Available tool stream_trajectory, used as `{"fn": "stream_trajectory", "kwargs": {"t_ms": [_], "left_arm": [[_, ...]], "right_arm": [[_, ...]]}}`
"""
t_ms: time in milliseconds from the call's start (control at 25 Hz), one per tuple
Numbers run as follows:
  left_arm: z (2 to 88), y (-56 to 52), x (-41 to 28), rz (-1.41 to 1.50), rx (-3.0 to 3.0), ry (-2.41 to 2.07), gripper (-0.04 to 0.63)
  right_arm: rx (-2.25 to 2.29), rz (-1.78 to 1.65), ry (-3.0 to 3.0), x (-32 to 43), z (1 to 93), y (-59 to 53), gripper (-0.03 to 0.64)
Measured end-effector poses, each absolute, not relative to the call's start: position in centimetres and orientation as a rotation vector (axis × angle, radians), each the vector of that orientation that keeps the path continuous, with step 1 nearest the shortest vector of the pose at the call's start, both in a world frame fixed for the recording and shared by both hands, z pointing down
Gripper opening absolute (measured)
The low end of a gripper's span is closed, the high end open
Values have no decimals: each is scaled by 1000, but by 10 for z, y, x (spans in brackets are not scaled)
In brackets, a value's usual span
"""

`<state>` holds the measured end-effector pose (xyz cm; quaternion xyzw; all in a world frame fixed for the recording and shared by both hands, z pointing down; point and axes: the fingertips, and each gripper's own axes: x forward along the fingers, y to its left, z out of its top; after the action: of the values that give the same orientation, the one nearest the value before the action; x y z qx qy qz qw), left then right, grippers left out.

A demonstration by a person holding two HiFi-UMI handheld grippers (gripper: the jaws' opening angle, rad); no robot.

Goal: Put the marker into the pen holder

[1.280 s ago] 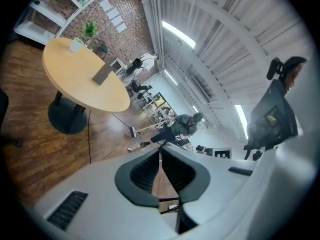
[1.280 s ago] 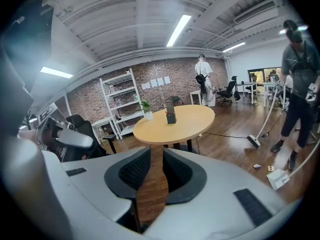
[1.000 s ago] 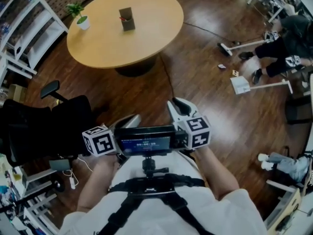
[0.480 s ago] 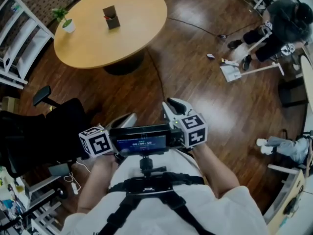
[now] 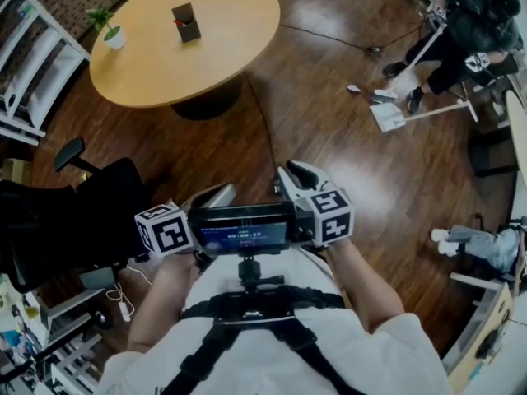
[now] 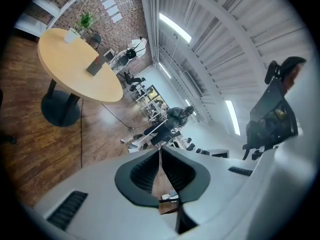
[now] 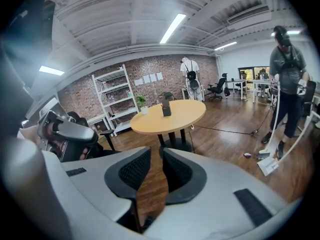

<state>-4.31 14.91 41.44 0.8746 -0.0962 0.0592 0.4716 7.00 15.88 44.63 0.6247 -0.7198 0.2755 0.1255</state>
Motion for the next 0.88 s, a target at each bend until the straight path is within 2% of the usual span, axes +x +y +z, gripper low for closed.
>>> {"fn": "stream_trajectory", "kwargs": {"t_ms": [160,320,880], "left_arm": [[417,153,-45,145,2141,-240,2],[413,152,-44,136,2136,-259,2],[409,144,-52,143,2137,-315,2]], "right_arm": [[1803,791,-2103,69,445,161,89],[1784,782,-2129,69,442,161,13],[1702,757,-2168,62,441,151,5]]}}
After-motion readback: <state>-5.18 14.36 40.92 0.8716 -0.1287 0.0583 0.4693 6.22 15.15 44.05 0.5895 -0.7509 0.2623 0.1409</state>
